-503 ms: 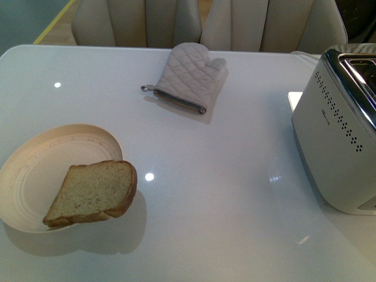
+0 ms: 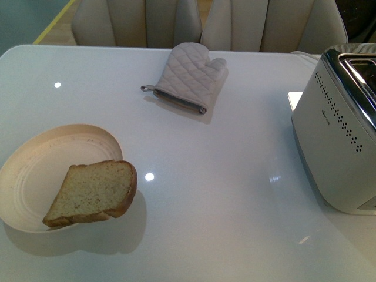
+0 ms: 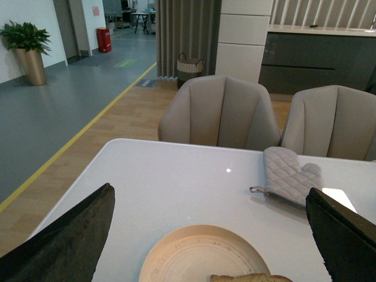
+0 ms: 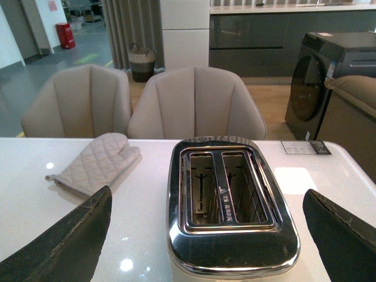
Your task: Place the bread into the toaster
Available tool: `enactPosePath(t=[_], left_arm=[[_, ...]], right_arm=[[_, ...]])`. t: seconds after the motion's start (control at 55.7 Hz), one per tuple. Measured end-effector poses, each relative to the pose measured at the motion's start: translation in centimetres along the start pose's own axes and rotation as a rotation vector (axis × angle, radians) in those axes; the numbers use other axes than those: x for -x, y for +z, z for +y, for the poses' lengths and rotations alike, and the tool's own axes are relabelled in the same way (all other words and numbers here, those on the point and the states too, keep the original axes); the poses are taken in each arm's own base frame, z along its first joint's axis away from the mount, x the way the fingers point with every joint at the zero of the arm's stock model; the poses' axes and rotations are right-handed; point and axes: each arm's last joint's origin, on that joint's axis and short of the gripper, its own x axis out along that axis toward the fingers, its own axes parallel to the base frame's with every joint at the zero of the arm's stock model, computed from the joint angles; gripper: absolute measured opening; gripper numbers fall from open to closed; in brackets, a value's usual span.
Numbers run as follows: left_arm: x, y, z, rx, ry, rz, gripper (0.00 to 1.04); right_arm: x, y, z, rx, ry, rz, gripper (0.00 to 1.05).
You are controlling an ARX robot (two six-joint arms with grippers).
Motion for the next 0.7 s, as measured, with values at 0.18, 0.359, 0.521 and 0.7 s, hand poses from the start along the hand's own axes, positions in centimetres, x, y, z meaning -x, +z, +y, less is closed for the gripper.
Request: enactPosePath(t=[0.18, 0.359, 0.521, 0.7], left_arm=[[-0.1, 0.2, -0.1, 0.063, -0.074, 0.342, 0.97], [-1.5, 0.8, 0.5, 0.136, -0.056, 0.651, 0.97], [-4.7, 1.6, 2.0, 0.134, -0.04, 0.603, 0.97], [-9.9, -0.7, 4.5, 0.083, -0.015, 0.609, 0.97]], right_arm=[[0.0, 0.0, 0.0, 0.0, 0.0, 0.0, 0.96], [0.0, 0.0, 0.0, 0.0, 0.002, 0.0, 0.96], [0.0, 0.0, 0.0, 0.0, 0.002, 0.0, 0.96], [0.0, 0.0, 0.0, 0.0, 0.002, 0.0, 0.96]])
